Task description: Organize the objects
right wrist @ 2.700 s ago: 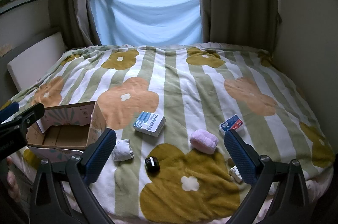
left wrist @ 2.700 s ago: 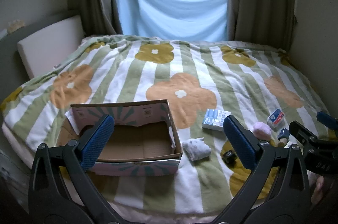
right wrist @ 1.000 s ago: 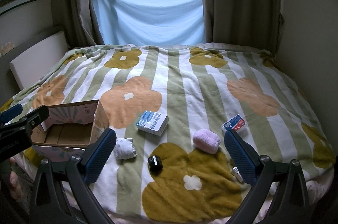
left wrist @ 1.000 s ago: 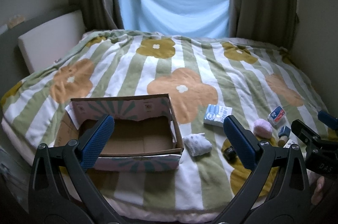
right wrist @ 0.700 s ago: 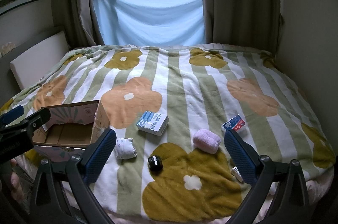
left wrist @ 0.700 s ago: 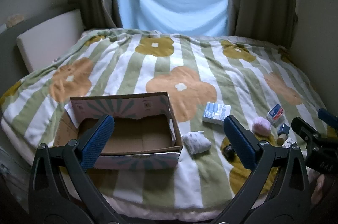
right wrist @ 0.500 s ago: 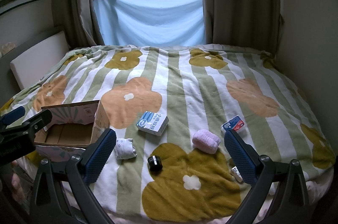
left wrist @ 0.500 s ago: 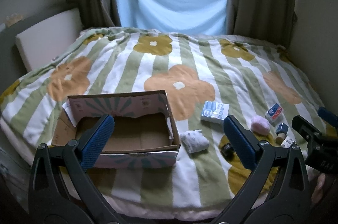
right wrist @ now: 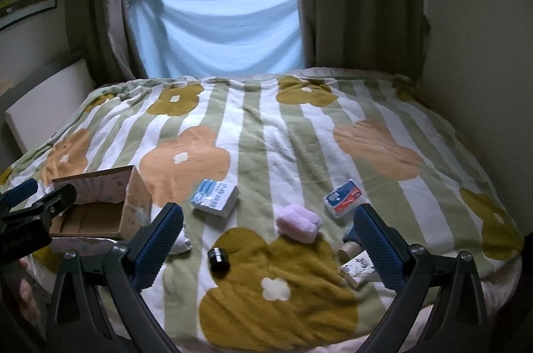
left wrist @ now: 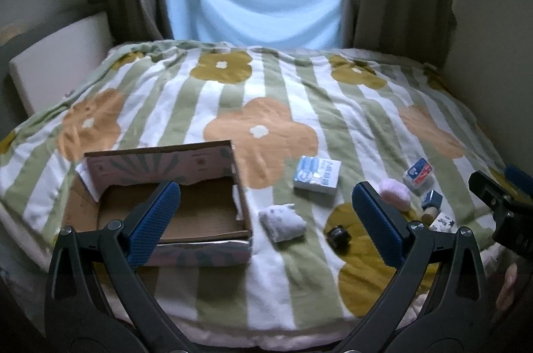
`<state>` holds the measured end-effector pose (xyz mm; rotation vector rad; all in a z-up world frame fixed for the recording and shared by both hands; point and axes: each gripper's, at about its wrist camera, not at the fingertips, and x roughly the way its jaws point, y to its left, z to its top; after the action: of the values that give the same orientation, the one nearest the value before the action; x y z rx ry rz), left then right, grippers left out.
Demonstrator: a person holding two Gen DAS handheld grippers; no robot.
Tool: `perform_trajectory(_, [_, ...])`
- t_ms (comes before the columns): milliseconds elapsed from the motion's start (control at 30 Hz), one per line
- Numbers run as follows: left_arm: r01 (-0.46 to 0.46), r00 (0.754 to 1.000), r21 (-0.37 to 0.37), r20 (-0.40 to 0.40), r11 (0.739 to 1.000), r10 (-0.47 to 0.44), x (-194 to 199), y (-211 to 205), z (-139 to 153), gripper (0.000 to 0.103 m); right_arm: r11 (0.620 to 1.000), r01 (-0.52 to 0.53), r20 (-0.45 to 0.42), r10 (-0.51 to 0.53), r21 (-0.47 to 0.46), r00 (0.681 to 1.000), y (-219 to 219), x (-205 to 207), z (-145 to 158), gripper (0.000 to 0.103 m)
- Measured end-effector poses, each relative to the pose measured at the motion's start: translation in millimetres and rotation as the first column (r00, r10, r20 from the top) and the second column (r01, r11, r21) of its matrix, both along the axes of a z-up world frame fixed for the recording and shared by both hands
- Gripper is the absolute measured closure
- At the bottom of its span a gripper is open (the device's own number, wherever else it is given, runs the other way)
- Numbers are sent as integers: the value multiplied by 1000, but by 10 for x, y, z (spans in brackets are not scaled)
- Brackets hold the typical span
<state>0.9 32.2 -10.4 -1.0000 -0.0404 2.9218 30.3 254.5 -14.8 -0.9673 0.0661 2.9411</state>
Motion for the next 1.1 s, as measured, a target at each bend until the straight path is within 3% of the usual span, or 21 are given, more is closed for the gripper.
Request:
perform_trajectory(633, [111, 986, 4, 122, 994, -111, -566, 761, -519, 0, 993, 114, 94, -110, -35, 989, 777, -165, -397, 1])
perform_trajectory(1100, [136, 955, -20, 270, 991, -125, -1358, 1073, -1270, 0, 983, 176, 236, -160, -45, 958, 1208, -654, -1050, 1])
